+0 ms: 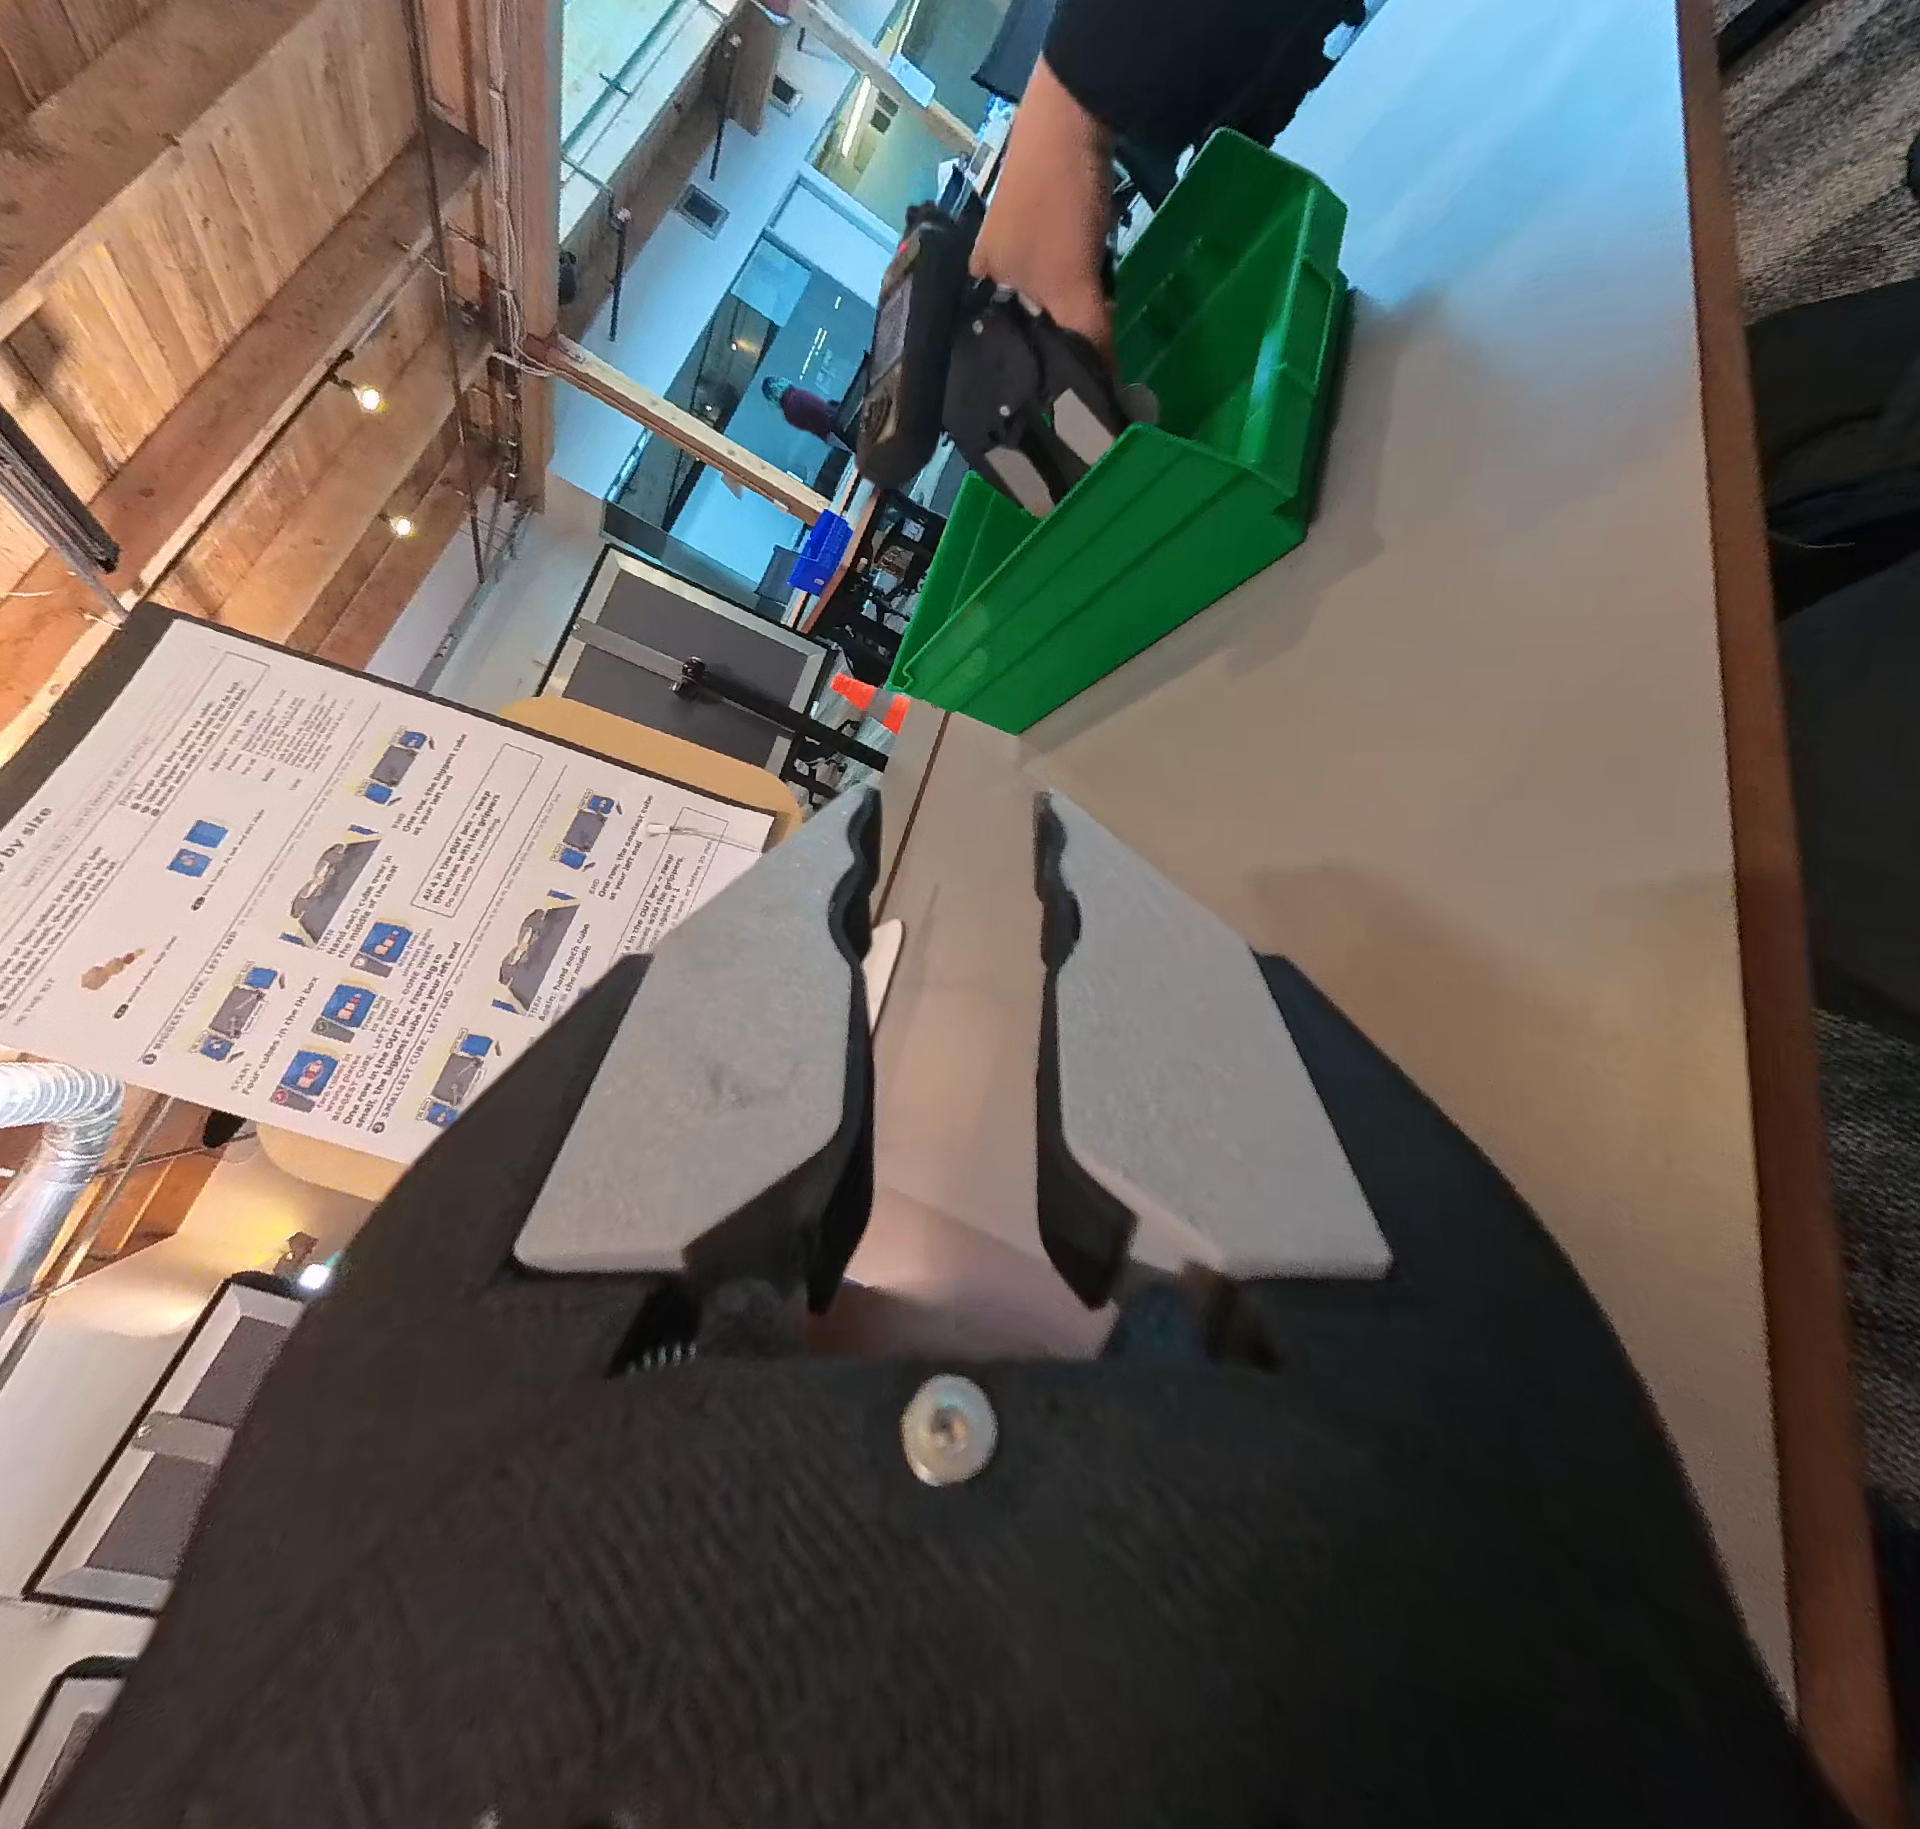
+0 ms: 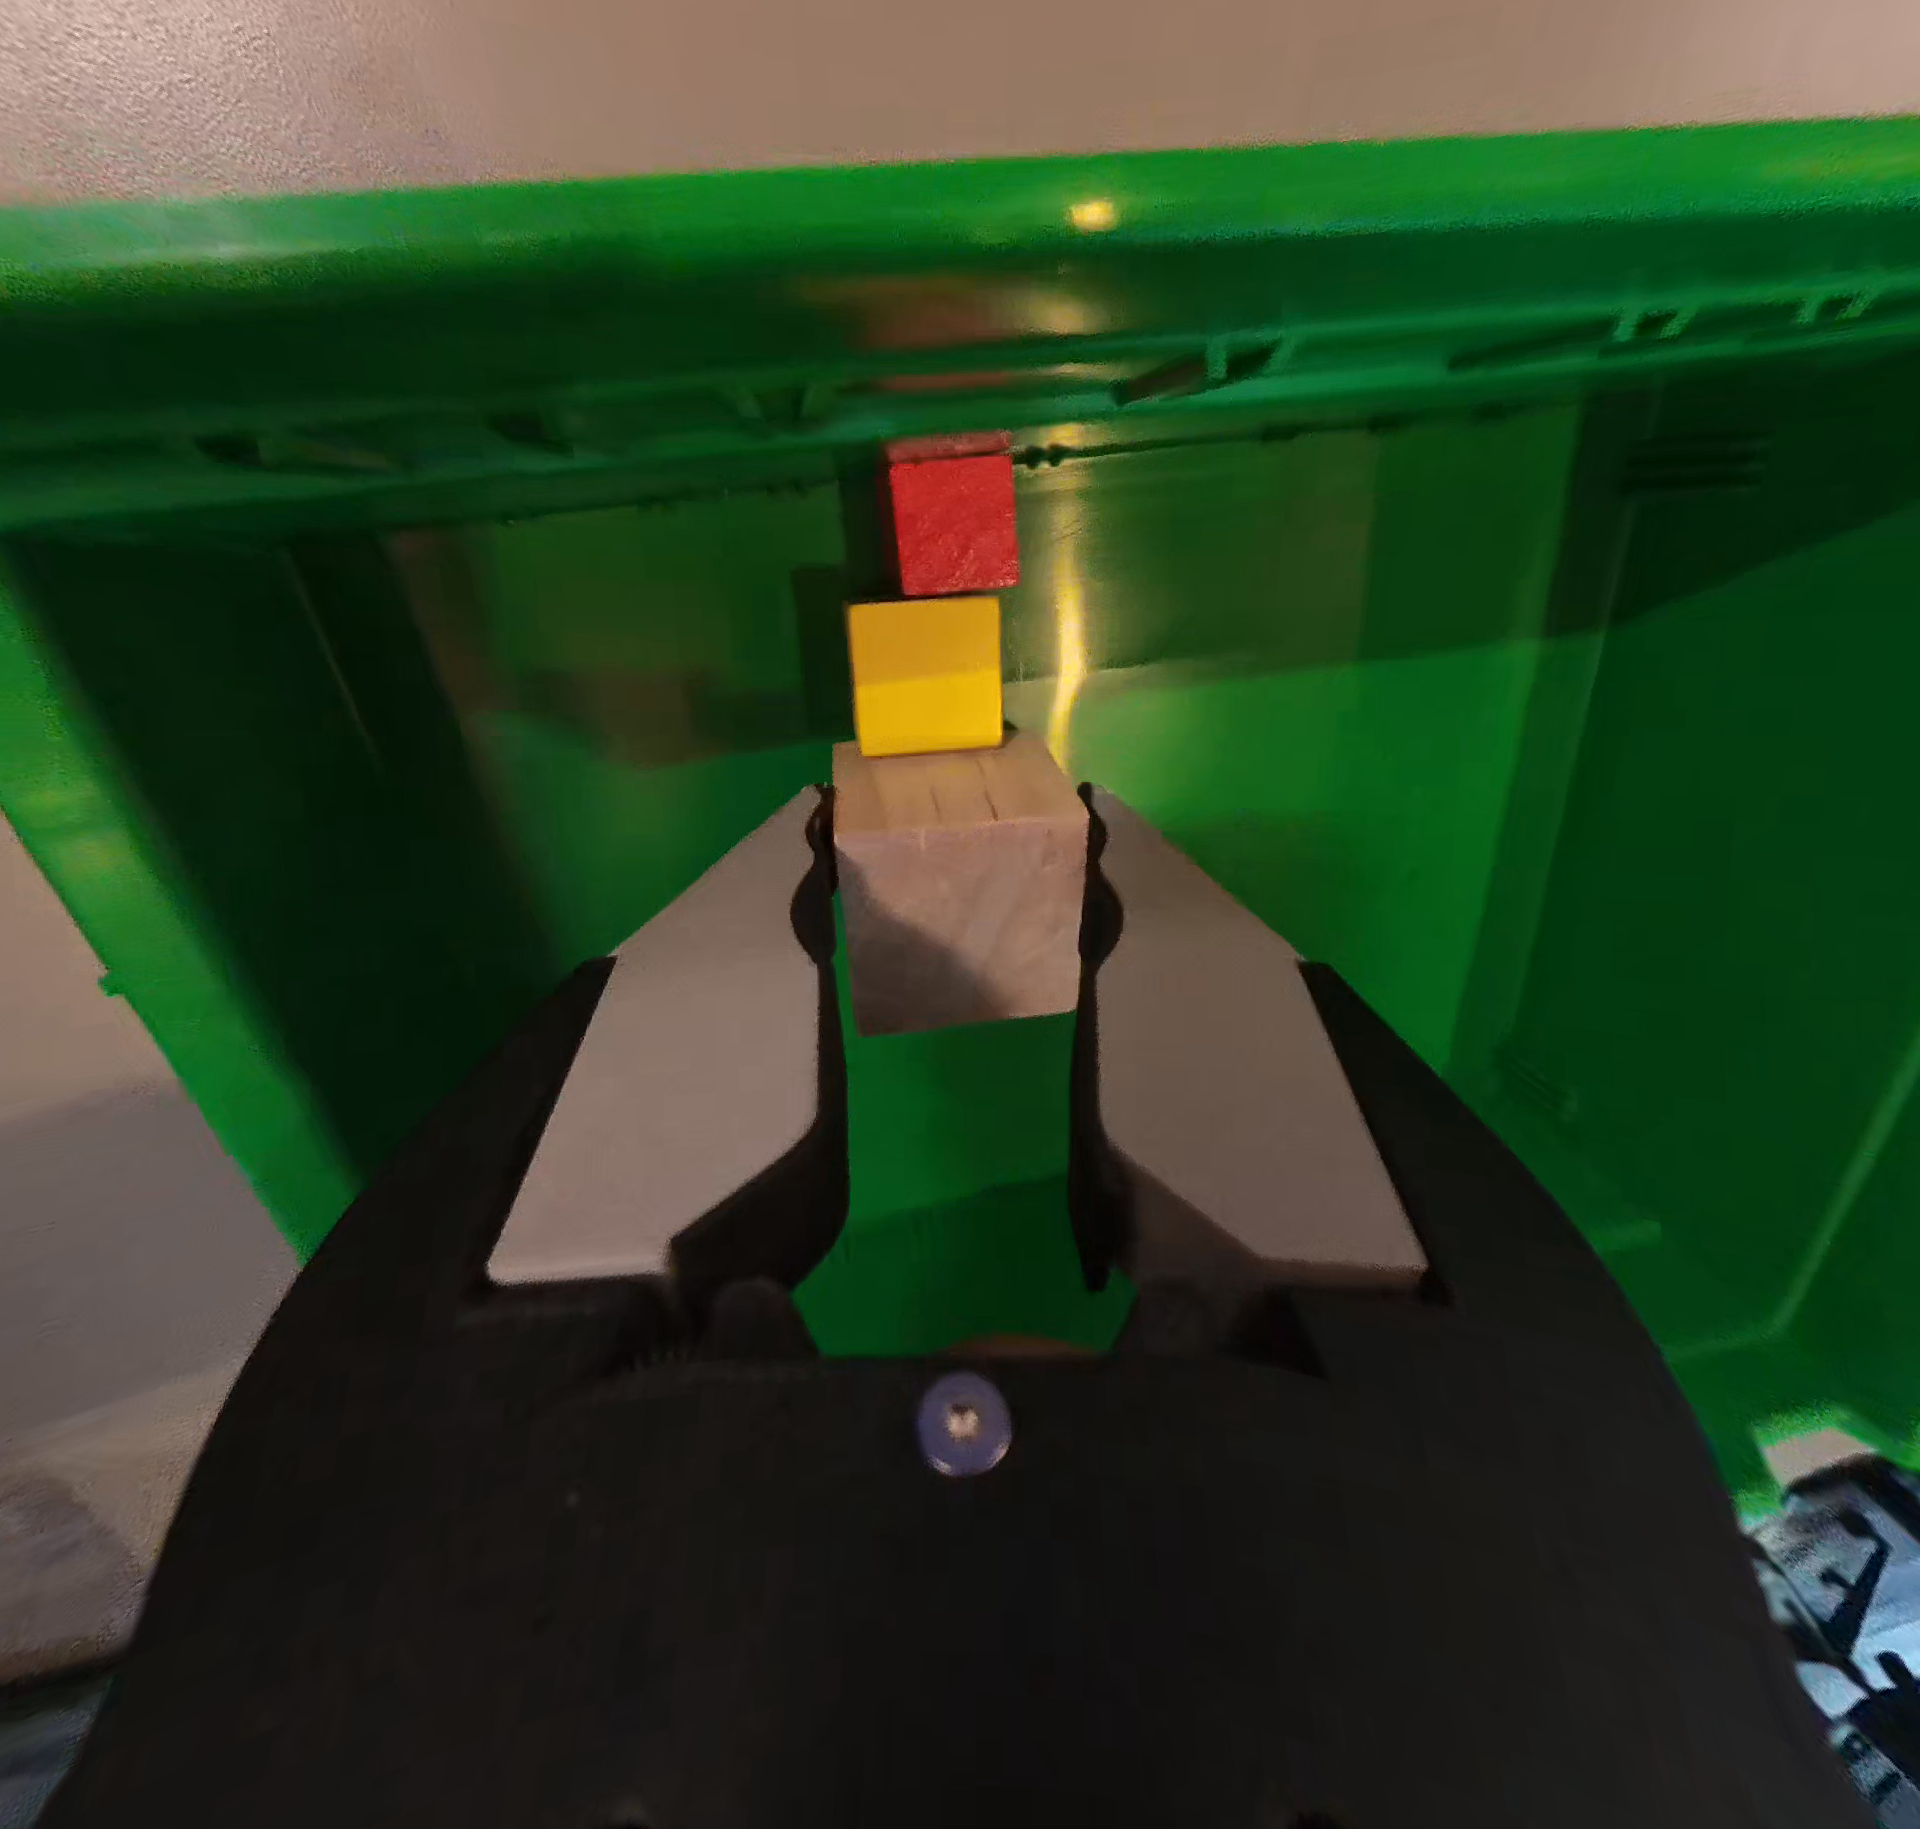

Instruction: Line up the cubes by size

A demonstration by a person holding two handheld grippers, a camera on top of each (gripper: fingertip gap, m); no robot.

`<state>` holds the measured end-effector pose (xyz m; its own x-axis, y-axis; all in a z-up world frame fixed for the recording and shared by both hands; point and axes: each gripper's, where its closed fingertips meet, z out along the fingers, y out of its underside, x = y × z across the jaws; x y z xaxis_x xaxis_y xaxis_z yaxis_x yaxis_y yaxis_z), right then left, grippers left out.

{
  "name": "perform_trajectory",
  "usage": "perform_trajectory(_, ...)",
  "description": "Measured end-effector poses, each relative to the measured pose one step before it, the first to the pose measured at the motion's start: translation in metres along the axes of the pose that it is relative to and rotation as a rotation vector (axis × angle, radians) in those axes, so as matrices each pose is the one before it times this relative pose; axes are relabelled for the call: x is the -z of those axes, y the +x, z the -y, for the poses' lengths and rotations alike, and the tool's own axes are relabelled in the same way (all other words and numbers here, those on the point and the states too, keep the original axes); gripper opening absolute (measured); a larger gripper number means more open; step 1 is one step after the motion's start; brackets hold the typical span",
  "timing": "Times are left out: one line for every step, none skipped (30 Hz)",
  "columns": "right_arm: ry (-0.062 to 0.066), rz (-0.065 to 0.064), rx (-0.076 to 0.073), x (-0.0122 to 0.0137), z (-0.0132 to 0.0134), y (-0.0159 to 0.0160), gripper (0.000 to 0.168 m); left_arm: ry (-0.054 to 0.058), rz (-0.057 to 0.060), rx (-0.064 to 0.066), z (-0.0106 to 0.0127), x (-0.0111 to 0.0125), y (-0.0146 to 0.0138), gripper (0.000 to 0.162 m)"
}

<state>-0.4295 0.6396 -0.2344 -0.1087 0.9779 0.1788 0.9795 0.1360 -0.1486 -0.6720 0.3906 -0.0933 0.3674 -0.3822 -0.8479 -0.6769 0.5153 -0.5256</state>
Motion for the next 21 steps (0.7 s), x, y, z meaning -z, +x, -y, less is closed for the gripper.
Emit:
perform_trajectory(-0.0093,0.0179,-0.0090,-0.00207,0.00131,-0.00035,0.043,0.0003,-0.0007,0.0031,-0.00071,0.00019,-0.00012,0.027)
perform_trajectory(-0.0091,0.0088,-0.0046,-0.00207,0.00126,0.00031,0.043,-0.0003,0.0007,0.0011,-0.00073,0.00030,-0.00042,0.027)
perform_trajectory(-0.0149,-0.0030,0.0057,-0.00197,-0.00033,0.00112,0.043,-0.0006,0.0004,0.0002,-0.00073,0.00054,-0.00017,0.027)
perform_trajectory(-0.0184,-0.0097,0.0053,-0.00196,-0.00126,0.00153,0.043,-0.0016,-0.0032,0.0006,-0.00075,0.00055,0.00031,0.026)
perform_trajectory(-0.0161,-0.0038,-0.0024,-0.00116,-0.00081,0.00049,0.048,-0.0026,-0.0042,0.0009,-0.00069,0.00086,0.00051,0.026)
perform_trajectory(-0.0103,0.0116,-0.0105,0.00023,-0.00033,-0.00170,0.054,-0.0033,-0.0041,0.0004,-0.00068,0.00099,0.00041,0.027)
perform_trajectory(-0.0034,0.0085,-0.0093,0.00196,0.00027,-0.00151,0.054,-0.0046,-0.0054,-0.0002,-0.00078,0.00131,0.00052,0.027)
perform_trajectory(0.0061,-0.0027,-0.0045,0.00373,0.00066,-0.00049,0.054,-0.0055,-0.0056,0.0006,-0.00112,0.00164,0.00038,0.027)
perform_trajectory(0.0124,-0.0094,-0.0052,0.00575,0.00113,-0.00008,0.057,-0.0074,-0.0067,0.0026,-0.00167,0.00190,0.00029,0.028)
perform_trajectory(0.0222,-0.0203,-0.0141,0.00791,0.00243,0.00133,0.064,-0.0116,-0.0037,0.0040,-0.00271,0.00237,-0.00053,0.028)
perform_trajectory(0.0320,-0.0255,-0.0230,0.01034,0.00404,0.00116,0.072,-0.0176,0.0015,0.0054,-0.00411,0.00274,-0.00187,0.028)
perform_trajectory(0.0504,-0.0229,-0.0231,0.01290,0.00713,-0.00096,0.075,-0.0252,0.0022,0.0084,-0.00581,0.00333,-0.00288,0.028)
perform_trajectory(0.0774,-0.0211,-0.0186,0.01522,0.01164,-0.00386,0.075,-0.0305,0.0046,0.0127,-0.00731,0.00429,-0.00451,0.028)
perform_trajectory(0.0948,-0.0285,-0.0116,0.01689,0.01510,-0.00587,0.074,-0.0304,0.0185,0.0171,-0.00853,0.00469,-0.00832,0.029)
perform_trajectory(0.1036,-0.0279,0.0037,0.01723,0.01734,-0.00909,0.074,-0.0268,0.0247,0.0230,-0.00954,0.00436,-0.01125,0.028)
perform_trajectory(0.1053,-0.0206,0.0194,0.01658,0.01883,-0.01301,0.073,-0.0332,0.0022,0.0221,-0.01266,0.00359,-0.01022,0.027)
perform_trajectory(0.1010,-0.0212,0.0292,0.01523,0.01929,-0.01491,0.071,-0.0471,-0.0218,0.0112,-0.01688,0.00248,-0.00900,0.028)
perform_trajectory(0.0934,-0.0273,0.0333,0.01331,0.01895,-0.01472,0.068,-0.0555,-0.0229,0.0112,-0.01908,0.00098,-0.01108,0.029)
perform_trajectory(0.0816,-0.0263,0.0319,0.01085,0.01749,-0.01432,0.067,-0.0606,-0.0326,0.0168,-0.01928,-0.00066,-0.01121,0.031)
perform_trajectory(0.0659,-0.0132,0.0220,0.00834,0.01522,-0.01456,0.065,-0.0621,-0.0516,0.0160,-0.01806,-0.00161,-0.00873,0.035)
perform_trajectory(0.0487,0.0039,0.0046,0.00567,0.01213,-0.01468,0.060,-0.0594,-0.0440,0.0020,-0.01598,-0.00221,-0.00954,0.038)
